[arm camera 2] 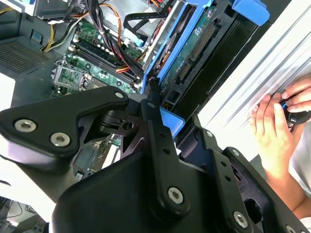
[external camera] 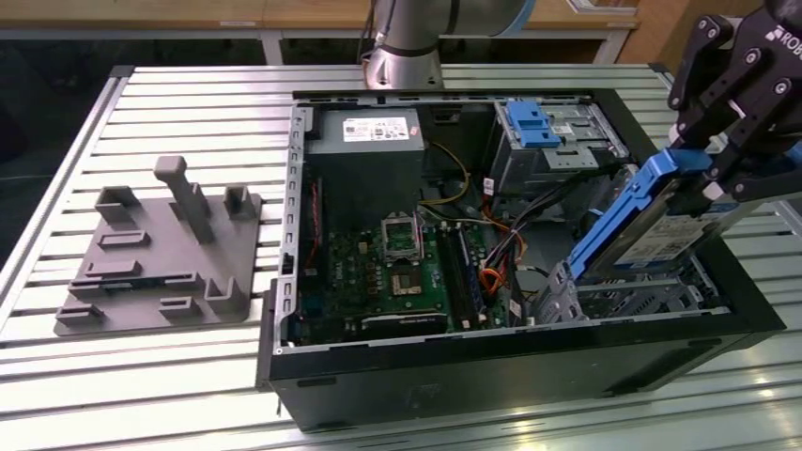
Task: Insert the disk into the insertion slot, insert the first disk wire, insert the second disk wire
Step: 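Insert the disk into the insertion slot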
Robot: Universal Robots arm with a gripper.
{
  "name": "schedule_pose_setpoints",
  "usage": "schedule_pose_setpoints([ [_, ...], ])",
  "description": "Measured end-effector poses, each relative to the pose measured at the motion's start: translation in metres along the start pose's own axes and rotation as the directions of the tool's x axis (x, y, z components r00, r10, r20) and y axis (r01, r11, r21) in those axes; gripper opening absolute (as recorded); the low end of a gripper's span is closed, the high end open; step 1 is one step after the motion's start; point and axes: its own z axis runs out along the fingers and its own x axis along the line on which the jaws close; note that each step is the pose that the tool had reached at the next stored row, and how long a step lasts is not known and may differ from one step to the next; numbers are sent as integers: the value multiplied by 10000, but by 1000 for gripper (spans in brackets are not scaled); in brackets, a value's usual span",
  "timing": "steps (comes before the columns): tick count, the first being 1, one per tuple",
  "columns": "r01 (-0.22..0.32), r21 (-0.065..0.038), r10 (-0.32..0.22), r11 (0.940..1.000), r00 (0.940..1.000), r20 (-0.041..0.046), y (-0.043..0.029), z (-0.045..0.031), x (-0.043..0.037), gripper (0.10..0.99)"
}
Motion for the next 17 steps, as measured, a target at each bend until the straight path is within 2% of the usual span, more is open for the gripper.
schedule_pose_setpoints([
  [17, 0, 0, 0, 10000, 10000, -1, -4, 93, 7, 361],
])
